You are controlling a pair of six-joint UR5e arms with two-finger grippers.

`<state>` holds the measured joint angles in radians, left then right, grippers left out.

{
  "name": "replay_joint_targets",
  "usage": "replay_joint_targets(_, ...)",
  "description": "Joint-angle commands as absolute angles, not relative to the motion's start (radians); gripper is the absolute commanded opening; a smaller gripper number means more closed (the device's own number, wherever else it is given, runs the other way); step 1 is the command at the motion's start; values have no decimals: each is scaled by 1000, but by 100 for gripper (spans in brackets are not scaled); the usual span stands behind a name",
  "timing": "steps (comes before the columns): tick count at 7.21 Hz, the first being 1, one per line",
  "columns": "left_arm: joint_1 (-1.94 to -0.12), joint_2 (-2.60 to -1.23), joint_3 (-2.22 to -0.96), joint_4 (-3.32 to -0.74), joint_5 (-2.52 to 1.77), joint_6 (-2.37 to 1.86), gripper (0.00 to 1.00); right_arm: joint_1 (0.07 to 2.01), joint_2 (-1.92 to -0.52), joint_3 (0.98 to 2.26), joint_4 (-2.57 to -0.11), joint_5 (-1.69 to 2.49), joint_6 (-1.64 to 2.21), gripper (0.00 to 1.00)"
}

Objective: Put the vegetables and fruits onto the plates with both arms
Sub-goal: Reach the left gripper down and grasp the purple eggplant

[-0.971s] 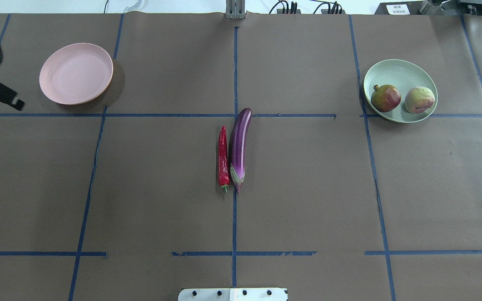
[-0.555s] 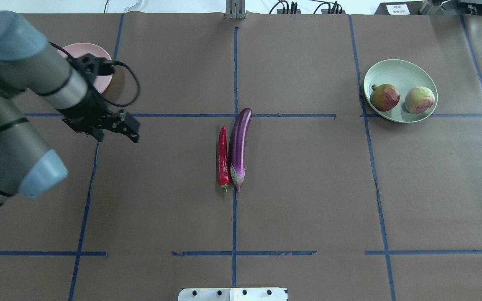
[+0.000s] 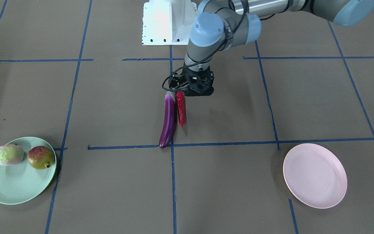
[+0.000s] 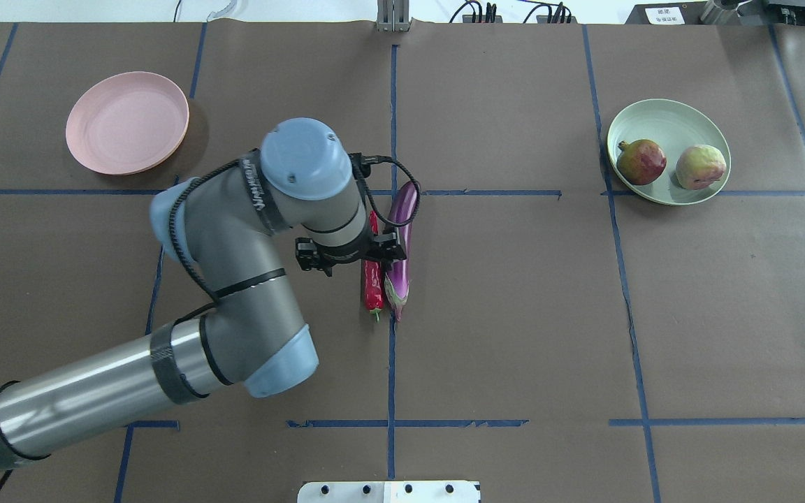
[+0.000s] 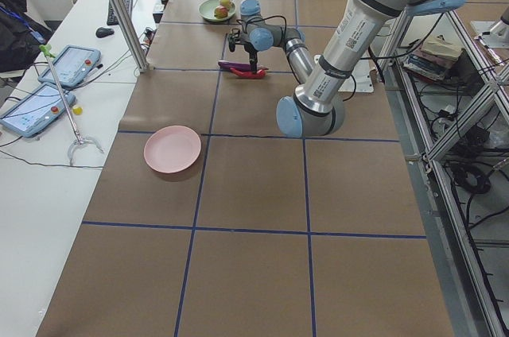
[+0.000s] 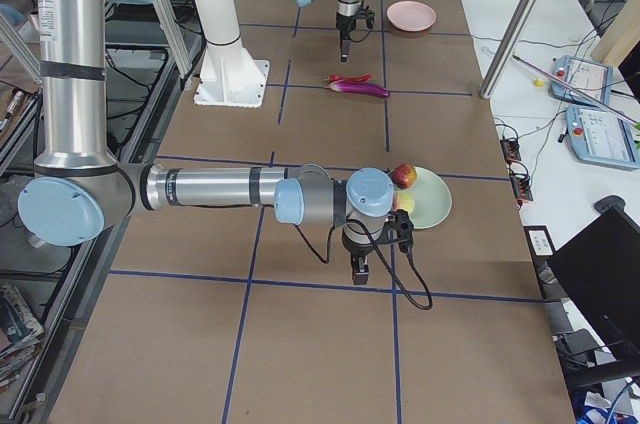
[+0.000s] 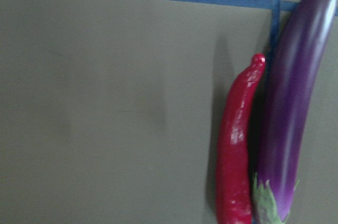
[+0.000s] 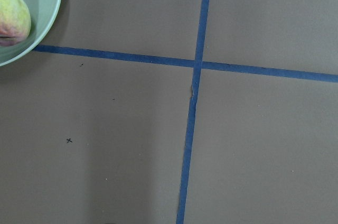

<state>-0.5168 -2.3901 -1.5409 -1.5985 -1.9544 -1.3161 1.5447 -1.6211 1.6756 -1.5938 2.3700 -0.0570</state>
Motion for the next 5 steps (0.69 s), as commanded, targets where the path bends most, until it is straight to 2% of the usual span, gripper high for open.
replay_joint_targets(1, -467, -2517, -1369, -1608, -1867, -1350, 99, 1545, -1623, 1681, -1594, 2370, -57, 100)
replay_joint_targets(4, -459, -2542, -1293, -1611, -1844, -1359, 78, 1545, -1629, 1681, -1594, 2370, -57, 100)
replay_joint_targets(5, -459, -2543, -1292, -1612, -1833, -1356, 63, 1545, -1629, 1681, -1594, 2370, -57, 100)
